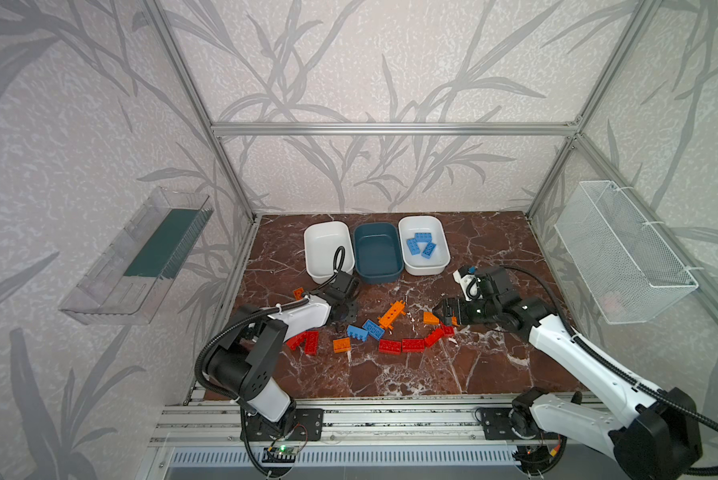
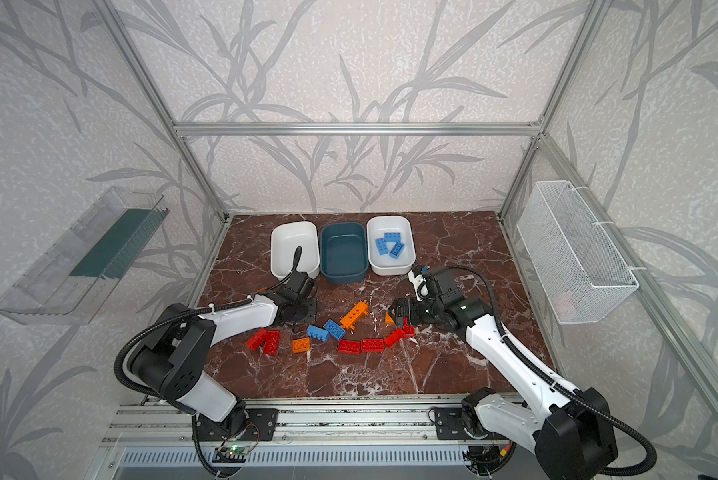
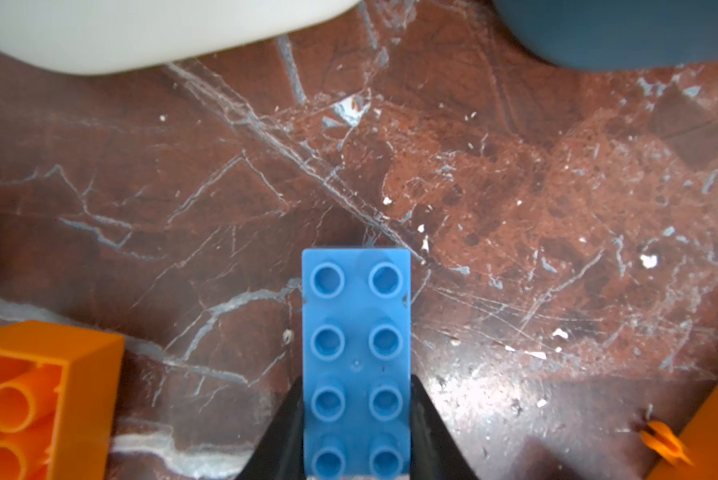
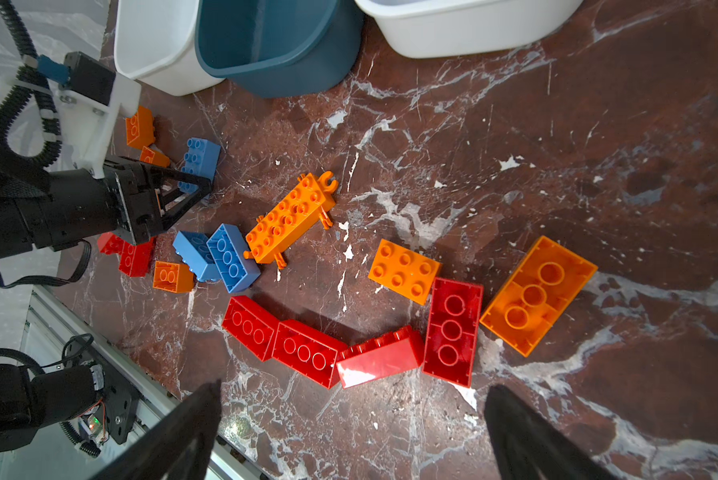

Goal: Sort the legos into containers by color
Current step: 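Carry the blue brick with the left gripper into the white tub and release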

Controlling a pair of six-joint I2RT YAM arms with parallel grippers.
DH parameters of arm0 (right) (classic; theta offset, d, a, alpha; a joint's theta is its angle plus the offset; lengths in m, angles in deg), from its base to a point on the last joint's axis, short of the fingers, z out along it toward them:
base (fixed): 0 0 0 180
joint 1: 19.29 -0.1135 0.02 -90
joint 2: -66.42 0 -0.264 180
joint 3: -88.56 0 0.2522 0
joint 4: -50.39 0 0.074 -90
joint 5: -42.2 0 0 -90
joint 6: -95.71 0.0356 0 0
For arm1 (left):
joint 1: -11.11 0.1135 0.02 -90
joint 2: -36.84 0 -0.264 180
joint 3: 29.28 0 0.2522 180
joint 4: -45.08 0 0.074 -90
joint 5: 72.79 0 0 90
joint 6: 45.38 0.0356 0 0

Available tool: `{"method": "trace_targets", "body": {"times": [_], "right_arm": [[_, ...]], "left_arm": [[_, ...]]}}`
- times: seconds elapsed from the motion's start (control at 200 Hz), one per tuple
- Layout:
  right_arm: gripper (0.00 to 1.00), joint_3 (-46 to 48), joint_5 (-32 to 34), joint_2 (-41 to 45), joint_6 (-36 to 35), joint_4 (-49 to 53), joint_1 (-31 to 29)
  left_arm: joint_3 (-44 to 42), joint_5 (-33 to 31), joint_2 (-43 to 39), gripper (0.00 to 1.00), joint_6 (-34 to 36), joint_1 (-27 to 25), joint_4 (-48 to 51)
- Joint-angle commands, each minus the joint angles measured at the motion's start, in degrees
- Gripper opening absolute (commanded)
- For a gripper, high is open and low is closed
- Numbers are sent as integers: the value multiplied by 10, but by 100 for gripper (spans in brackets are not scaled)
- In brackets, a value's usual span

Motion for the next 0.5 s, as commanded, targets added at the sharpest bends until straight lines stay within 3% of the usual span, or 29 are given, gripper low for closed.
{"method": "trace_targets", "body": {"times": [0.0, 0.24, 0.495], "right_arm": [[99, -4, 2, 11, 0, 3, 0], [99, 23, 19, 57, 8, -4, 0], [99, 45, 65, 111, 4, 21, 1]], "left_arm": [[27, 3, -9, 29, -13, -14, 51], [120, -73, -13, 23, -23, -76, 152], [272, -65, 42, 21, -40, -96, 209]]}}
